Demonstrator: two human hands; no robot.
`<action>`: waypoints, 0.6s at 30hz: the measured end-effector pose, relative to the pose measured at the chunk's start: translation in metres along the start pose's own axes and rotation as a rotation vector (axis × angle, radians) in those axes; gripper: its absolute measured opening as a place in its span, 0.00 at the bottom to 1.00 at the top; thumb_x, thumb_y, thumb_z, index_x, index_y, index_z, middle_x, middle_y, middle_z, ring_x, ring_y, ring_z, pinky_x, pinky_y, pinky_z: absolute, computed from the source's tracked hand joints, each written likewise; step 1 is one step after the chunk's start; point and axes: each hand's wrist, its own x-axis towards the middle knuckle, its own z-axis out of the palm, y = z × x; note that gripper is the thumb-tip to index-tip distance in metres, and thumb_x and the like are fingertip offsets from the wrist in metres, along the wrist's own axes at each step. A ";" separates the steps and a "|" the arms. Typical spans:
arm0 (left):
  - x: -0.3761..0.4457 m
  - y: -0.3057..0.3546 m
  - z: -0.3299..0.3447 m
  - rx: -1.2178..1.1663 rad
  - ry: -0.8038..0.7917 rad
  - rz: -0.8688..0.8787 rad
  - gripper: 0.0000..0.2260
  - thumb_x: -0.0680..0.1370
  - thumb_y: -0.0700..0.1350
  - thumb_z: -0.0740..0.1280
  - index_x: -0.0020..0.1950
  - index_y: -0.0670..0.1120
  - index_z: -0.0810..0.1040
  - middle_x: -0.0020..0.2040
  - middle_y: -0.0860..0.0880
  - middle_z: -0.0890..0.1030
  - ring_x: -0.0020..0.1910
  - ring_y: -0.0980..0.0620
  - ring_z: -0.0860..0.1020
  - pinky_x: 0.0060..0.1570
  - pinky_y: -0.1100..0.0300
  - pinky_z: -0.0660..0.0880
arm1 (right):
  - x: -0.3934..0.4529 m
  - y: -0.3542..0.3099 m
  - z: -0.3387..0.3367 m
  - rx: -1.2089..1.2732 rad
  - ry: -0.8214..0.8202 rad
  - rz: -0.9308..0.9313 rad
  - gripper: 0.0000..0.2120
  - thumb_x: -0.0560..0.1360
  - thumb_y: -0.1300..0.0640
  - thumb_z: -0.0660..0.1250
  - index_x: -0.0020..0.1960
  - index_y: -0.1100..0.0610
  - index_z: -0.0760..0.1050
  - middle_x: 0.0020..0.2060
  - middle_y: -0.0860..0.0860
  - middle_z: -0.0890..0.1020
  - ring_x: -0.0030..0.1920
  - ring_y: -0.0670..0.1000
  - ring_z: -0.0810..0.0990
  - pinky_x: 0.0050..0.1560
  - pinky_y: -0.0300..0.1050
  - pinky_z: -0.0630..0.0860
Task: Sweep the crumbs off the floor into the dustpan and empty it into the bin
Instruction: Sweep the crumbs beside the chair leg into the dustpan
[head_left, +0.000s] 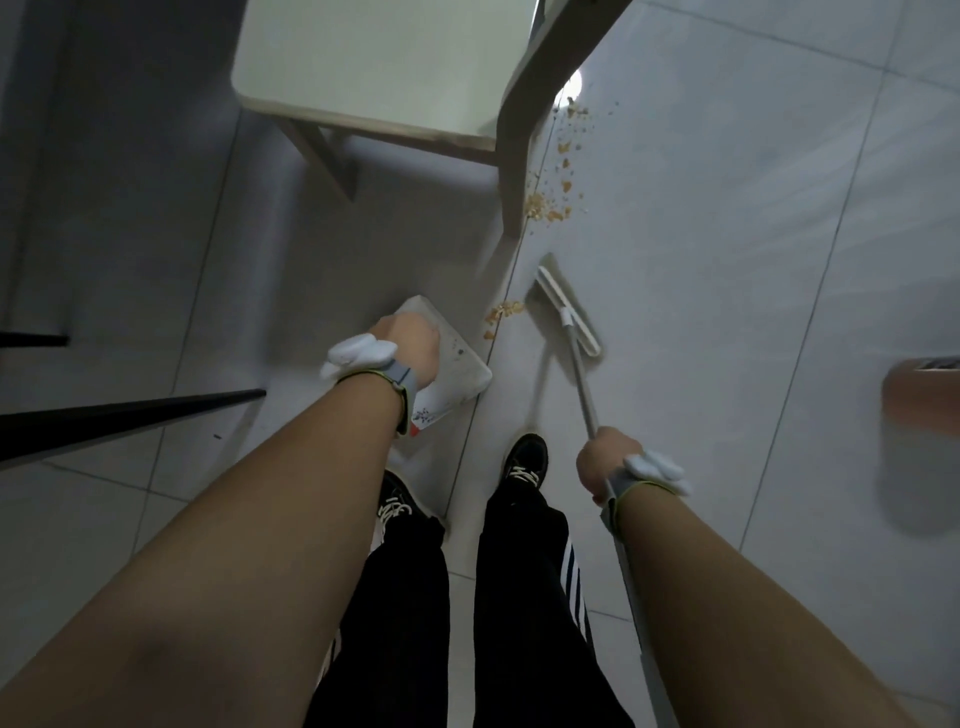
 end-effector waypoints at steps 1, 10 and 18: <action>0.001 0.003 -0.003 -0.002 -0.011 -0.004 0.14 0.83 0.43 0.56 0.55 0.39 0.80 0.53 0.41 0.82 0.50 0.41 0.81 0.47 0.51 0.78 | -0.003 0.001 0.010 -0.130 -0.022 -0.061 0.13 0.78 0.64 0.58 0.59 0.65 0.75 0.57 0.63 0.79 0.57 0.62 0.79 0.51 0.51 0.76; 0.007 -0.016 0.009 -0.002 0.018 0.074 0.16 0.83 0.48 0.57 0.52 0.40 0.81 0.47 0.41 0.82 0.46 0.42 0.82 0.42 0.53 0.77 | -0.043 0.019 0.046 -0.206 -0.070 -0.249 0.12 0.80 0.54 0.57 0.55 0.54 0.77 0.50 0.56 0.84 0.49 0.60 0.82 0.46 0.47 0.77; -0.002 -0.066 0.025 0.031 0.030 0.047 0.16 0.82 0.48 0.57 0.46 0.42 0.81 0.33 0.46 0.75 0.33 0.43 0.77 0.33 0.55 0.73 | -0.020 0.005 0.021 0.081 0.091 0.024 0.14 0.80 0.59 0.56 0.58 0.65 0.77 0.53 0.64 0.81 0.52 0.64 0.81 0.38 0.48 0.78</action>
